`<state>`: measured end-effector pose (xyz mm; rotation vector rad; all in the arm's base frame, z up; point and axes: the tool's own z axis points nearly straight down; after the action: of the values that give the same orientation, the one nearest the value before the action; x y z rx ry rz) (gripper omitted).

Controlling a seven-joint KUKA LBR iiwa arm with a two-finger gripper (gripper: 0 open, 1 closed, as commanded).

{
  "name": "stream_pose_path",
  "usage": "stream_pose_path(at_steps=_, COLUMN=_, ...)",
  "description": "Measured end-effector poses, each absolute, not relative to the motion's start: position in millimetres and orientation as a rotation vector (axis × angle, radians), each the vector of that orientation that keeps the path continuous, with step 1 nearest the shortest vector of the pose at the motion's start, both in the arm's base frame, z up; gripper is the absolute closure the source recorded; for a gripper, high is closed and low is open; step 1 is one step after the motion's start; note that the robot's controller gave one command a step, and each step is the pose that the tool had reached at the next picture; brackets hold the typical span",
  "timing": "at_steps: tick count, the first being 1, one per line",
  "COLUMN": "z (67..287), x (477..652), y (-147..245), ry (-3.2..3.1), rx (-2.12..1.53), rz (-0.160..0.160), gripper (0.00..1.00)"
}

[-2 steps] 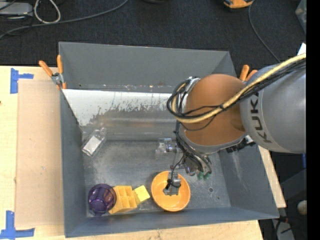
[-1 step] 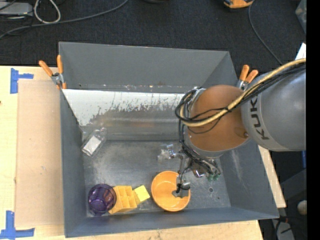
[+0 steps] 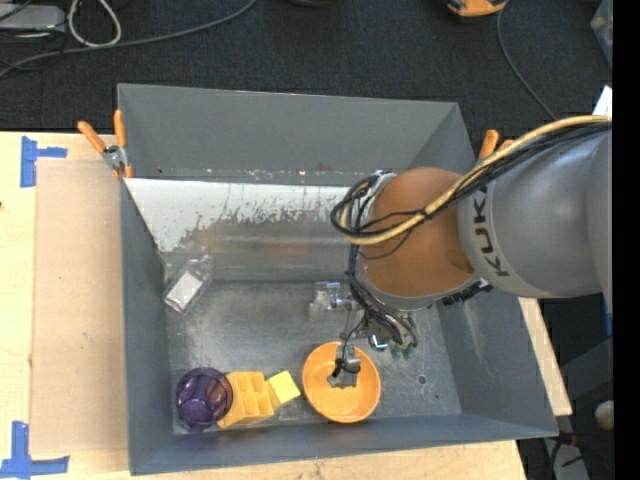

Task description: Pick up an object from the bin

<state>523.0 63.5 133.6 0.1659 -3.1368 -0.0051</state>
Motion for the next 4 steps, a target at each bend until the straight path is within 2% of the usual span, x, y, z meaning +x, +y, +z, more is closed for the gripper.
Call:
stream_pose_path(at_steps=1, z=125.5, x=535.3, y=81.3, ry=-3.142, rx=-0.093, rz=-0.008, gripper=0.00)
stream_pose_path(at_steps=2, z=126.3, x=536.5, y=75.2, ry=-3.142, rx=0.045, rz=-0.008, gripper=0.00)
stream_pose_path(at_steps=3, z=148.9, x=533.8, y=58.6, ry=-3.107, rx=0.480, rz=-0.008, gripper=0.00)
stream_pose_path(at_steps=4, z=124.0, x=545.9, y=58.1, ry=-3.129, rx=0.307, rz=-0.008, gripper=0.00)
